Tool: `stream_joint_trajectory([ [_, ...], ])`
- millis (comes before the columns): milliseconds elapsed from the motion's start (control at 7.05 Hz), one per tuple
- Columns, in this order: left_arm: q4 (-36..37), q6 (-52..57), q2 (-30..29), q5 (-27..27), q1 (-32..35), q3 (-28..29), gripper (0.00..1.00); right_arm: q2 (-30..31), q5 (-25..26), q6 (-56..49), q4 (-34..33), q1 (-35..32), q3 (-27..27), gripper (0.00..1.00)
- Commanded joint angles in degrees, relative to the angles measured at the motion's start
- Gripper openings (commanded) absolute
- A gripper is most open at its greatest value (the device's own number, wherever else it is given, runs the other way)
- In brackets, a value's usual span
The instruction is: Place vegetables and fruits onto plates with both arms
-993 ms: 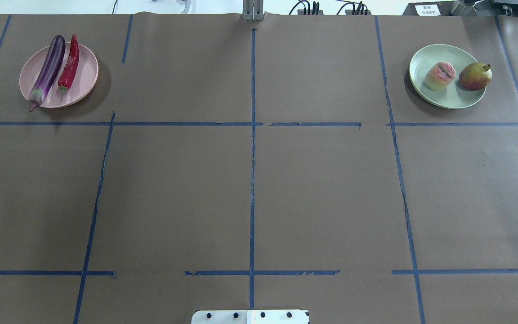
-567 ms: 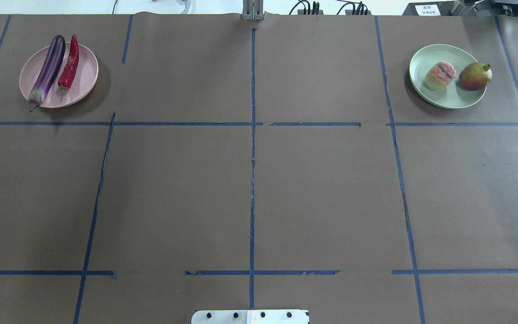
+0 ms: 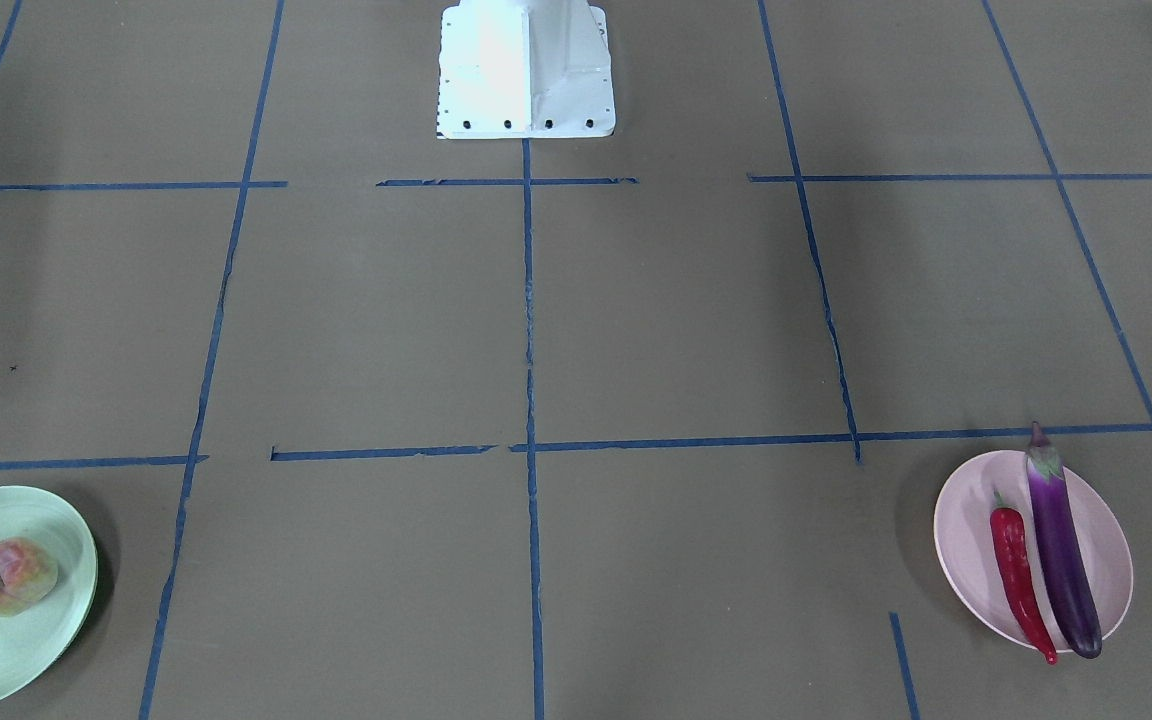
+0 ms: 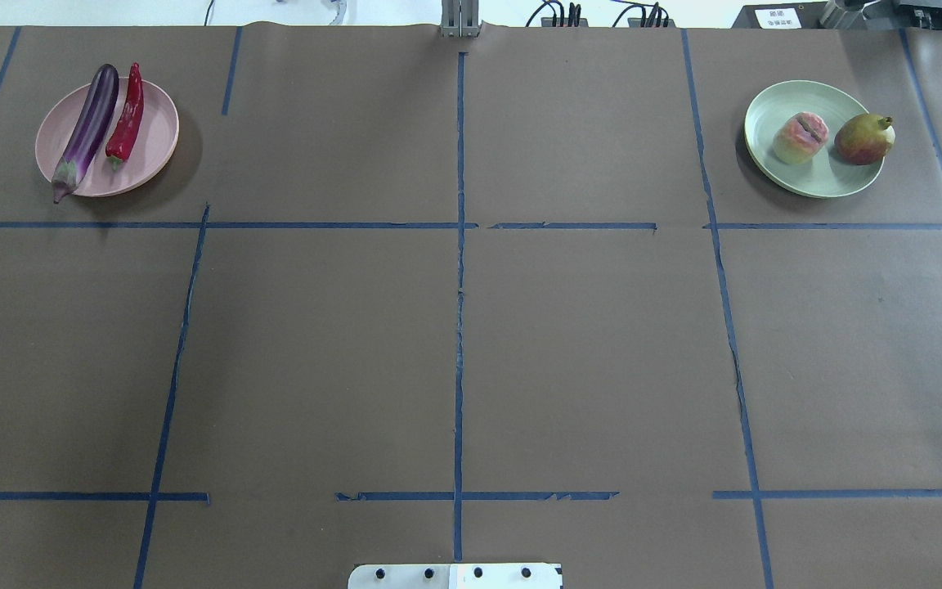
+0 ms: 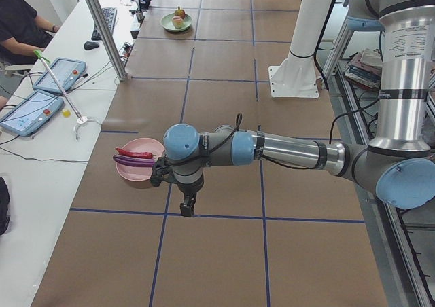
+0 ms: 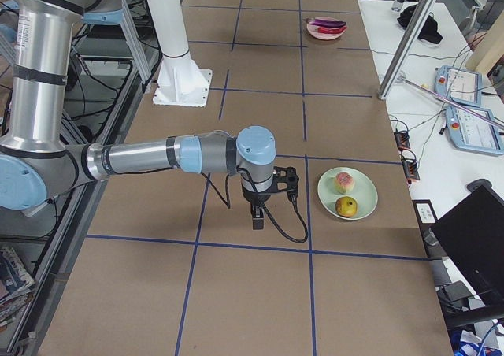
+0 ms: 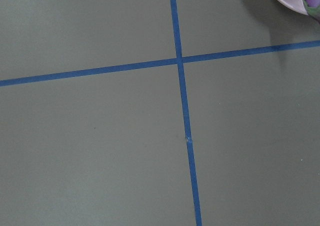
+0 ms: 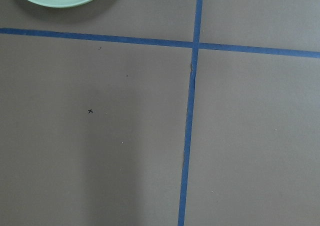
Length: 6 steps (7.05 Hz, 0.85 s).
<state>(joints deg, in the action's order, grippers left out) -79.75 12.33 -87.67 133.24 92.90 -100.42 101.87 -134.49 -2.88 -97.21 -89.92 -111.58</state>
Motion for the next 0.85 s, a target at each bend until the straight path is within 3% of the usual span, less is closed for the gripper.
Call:
stream_joint_trajectory([
  [0,-1.03,-0.03,0.30,0.00,0.00,0.04,1.00,0.08,-0.51,-0.11,0.00,0.01,-0.04,1.00],
  [709,-0.23,-0.21,0.04,-0.26,-1.57,-0.48,1.00,0.08,-0.51,-0.55,-0.09,0.01,0.22,1.00],
])
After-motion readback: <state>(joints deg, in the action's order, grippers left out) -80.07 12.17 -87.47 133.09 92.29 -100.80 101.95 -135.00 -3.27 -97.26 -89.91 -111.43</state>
